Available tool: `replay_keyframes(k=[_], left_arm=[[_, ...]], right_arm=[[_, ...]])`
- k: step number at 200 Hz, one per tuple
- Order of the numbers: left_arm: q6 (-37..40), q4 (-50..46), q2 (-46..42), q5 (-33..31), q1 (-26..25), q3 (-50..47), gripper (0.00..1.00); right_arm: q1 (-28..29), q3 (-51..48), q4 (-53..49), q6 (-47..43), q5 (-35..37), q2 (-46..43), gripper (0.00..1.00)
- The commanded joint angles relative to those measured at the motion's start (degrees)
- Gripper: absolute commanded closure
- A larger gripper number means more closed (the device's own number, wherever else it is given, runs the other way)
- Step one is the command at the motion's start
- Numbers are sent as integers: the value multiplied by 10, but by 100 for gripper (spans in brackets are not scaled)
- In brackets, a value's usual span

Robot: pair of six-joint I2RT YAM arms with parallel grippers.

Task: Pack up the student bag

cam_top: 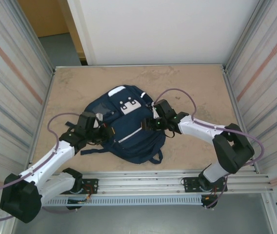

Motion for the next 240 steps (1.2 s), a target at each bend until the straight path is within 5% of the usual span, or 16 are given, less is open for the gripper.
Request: replay_keyframes(k=[1,52,87,127,138,187,240], left_arm=[[-123,23,-13,22,-3,-9,100],[-230,-10,-51,-17,-26,4,100],[-278,19,-43,-3,-27,-9,100],[-346,79,4,48,-26,-10,100],[-362,94,12,56,-27,-13,100],[-407,125,-1,68,-32,-28,100],[-416,124,-11,64,-33,-31,100]], right_arm=[[-16,38,-11,-38,-6,18,43],[31,90,-194,42,58,-86,38],[217,4,-142,212,153,-178,38],[384,61,-133,255,295,-105,50],[397,96,-140,271,312,-64,57],[427,164,-121,338,452,62,55],[407,182,-153,377,456,102,48]])
